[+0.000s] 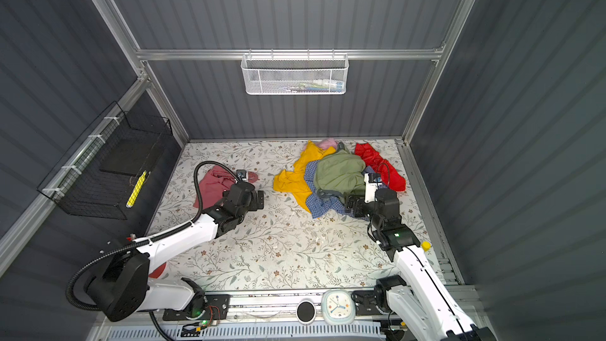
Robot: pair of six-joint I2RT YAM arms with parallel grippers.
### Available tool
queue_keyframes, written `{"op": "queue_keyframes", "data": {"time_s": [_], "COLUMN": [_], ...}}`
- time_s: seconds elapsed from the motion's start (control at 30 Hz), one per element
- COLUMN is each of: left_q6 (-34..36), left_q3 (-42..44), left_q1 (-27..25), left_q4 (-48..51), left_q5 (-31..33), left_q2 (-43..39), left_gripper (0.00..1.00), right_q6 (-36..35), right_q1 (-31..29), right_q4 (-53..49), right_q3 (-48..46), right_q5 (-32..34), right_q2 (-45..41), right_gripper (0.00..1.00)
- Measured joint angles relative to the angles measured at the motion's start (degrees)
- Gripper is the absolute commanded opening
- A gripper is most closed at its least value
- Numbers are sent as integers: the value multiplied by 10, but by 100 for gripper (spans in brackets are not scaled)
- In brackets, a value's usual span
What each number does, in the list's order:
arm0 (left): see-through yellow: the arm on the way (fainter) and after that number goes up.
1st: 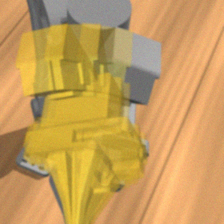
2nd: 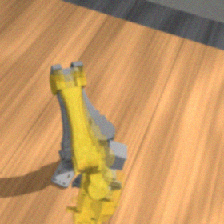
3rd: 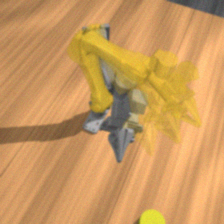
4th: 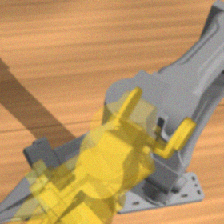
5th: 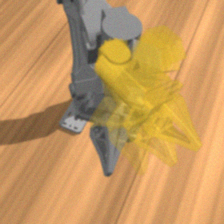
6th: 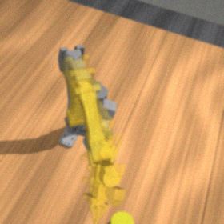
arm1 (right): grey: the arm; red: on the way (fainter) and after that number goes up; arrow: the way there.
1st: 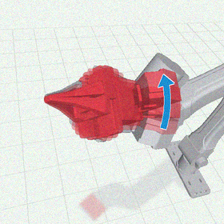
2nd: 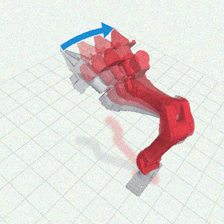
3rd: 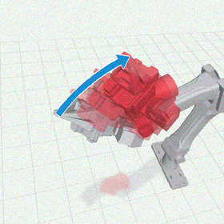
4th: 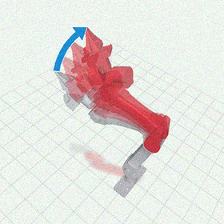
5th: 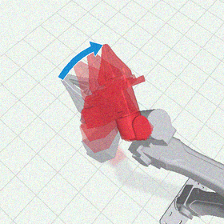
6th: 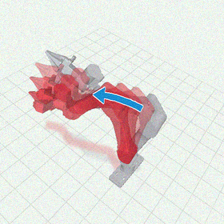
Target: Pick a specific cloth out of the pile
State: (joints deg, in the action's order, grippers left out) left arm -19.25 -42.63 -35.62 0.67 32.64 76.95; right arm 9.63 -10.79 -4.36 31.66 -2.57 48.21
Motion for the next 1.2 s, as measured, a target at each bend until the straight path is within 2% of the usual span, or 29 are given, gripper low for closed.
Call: {"op": "queue_keyframes", "data": {"time_s": [0.17,0.33,0.53,0.87,1.07,1.2], "left_q6": [9,16,17,43,77,91], "left_q3": [30,48,66,79,80,87], "left_q1": [0,0,0,0,18,87], "left_q4": [-4,-4,-3,-4,-33,-79], "left_q5": [35,66,94,139,157,139], "left_q2": [-47,-75,-101,-120,-106,-76], "left_gripper": [100,100,100,100,100,100], "right_q6": [-53,-75,-75,-68,-62,-59], "right_q1": [20,66,110,142,153,155], "right_q4": [94,226,373,588,593,598], "right_q3": [-14,-75,-135,-156,-146,-143], "right_q5": [59,85,88,47,24,18], "right_q2": [35,79,163,340,349,350], "right_gripper": [99,99,99,99,99,99]}}
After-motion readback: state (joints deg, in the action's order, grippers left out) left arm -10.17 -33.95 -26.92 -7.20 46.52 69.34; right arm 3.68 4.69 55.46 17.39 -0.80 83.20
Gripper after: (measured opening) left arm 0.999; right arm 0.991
